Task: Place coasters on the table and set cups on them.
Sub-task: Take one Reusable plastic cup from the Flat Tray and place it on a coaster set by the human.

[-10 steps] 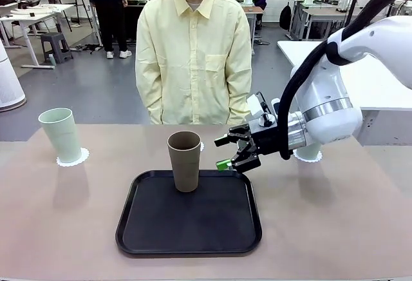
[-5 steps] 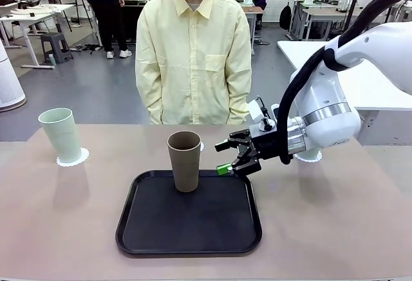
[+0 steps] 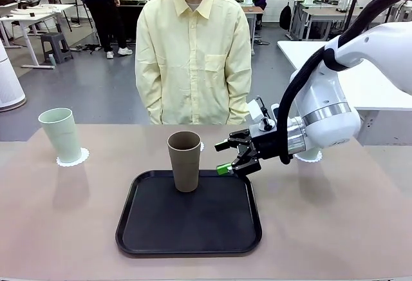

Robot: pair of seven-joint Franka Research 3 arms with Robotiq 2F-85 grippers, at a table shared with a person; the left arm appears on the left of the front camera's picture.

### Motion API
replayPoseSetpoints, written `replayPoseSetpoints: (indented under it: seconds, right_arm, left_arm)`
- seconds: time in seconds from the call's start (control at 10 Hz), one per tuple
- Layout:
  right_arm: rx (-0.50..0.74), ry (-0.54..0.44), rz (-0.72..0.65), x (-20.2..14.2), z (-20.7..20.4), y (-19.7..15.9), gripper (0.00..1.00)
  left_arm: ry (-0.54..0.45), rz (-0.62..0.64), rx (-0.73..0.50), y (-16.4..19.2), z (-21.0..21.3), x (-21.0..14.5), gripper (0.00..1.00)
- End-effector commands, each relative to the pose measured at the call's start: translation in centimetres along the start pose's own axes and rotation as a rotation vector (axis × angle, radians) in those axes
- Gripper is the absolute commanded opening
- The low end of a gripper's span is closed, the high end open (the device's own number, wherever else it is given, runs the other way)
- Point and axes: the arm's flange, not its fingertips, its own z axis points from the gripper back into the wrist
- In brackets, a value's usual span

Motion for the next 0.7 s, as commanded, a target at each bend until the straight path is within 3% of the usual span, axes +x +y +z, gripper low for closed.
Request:
replayPoseSetpoints:
  seconds: [0.0, 0.2, 0.6]
  right_arm:
    - [-0.104, -0.082, -0.07, -0.7, -1.1, -1.6, 1.0]
    - [-0.164, -0.097, -0.071, -1.3, -2.3, -2.2, 1.0]
    - [-0.091, -0.082, -0.076, -2.7, -3.7, -2.0, 1.0]
  left_arm:
    - [-0.006, -0.002, -0.003, -0.1, 0.1, -0.1, 1.0]
    - [-0.006, -0.002, -0.003, -0.1, 0.1, -0.1, 1.0]
    - [-0.006, -0.002, -0.003, -0.1, 0.1, -0.1, 1.0]
